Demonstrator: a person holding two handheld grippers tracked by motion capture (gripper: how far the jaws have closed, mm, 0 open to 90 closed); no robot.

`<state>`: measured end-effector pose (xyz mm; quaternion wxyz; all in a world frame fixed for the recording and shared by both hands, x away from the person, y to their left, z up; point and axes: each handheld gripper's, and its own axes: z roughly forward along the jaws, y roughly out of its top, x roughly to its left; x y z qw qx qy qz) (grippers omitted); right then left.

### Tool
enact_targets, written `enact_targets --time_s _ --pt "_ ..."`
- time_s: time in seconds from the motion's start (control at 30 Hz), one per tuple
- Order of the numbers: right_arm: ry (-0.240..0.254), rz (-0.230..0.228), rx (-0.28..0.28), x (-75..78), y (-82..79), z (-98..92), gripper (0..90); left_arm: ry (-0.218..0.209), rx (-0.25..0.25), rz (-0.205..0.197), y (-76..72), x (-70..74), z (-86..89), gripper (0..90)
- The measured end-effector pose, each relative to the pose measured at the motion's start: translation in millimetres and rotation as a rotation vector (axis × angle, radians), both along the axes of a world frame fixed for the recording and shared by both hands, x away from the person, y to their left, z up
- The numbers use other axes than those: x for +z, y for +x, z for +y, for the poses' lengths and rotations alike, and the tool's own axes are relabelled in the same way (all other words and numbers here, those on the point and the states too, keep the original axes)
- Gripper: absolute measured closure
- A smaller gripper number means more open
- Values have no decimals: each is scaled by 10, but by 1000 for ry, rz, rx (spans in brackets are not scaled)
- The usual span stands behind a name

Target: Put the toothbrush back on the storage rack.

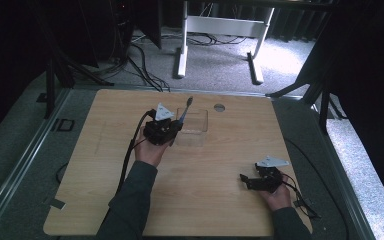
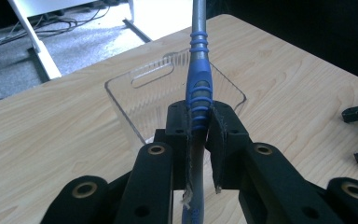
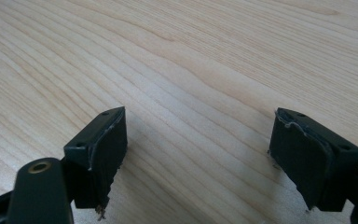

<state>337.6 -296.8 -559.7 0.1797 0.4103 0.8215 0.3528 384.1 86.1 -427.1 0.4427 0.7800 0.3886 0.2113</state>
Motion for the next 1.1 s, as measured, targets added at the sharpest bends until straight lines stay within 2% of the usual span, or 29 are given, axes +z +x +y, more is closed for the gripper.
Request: enact_targets --time_s 0.2,0.6,0.83,1.1 --pt "0 0 0 0 0 0 187 -27 15 -26 14 16 0 792" --pt "0 0 -1 0 0 1 187 -67 23 -26 88 14 47 792" --pt "0 0 0 0 0 0 187 -83 11 -48 102 59 27 792" --pt "0 0 0 0 0 0 187 -82 5 -46 144 82 3 791"
